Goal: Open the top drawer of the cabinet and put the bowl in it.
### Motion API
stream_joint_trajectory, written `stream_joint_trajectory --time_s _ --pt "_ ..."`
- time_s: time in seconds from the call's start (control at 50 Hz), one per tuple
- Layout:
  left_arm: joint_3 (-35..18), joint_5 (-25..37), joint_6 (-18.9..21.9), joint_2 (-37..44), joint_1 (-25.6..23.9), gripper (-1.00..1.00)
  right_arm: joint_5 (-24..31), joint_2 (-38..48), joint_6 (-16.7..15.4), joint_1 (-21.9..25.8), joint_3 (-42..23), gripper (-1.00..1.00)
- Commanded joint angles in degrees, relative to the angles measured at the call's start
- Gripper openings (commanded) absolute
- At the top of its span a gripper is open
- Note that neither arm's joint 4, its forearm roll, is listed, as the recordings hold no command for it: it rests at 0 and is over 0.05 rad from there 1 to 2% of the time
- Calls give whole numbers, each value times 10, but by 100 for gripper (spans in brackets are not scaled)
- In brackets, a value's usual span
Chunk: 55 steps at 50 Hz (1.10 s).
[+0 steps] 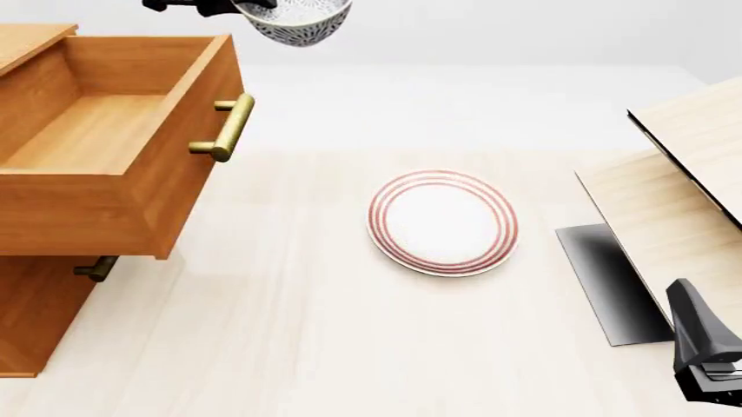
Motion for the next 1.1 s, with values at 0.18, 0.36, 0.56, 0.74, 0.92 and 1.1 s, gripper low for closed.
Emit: stream_joint_trajectory --time_s 0.18,0.36,0.56,0.74,0.92,1.1 --pt "44 -15 -18 -43 35 -100 -4 1 0 0 4 100" --pt "71 -24 -26 -66 52 -100 -4 1 0 0 4 100" --pt "89 -24 -29 -90 68 -100 -4 1 0 0 4 100" --pt "114 -26 -34 -114 82 -100 -4 1 0 0 4 100" --pt "156 -36 -45 -151 104 -100 -4 1 0 0 4 100" --pt "188 -46 -55 -179 123 -100 -4 1 0 0 4 100"
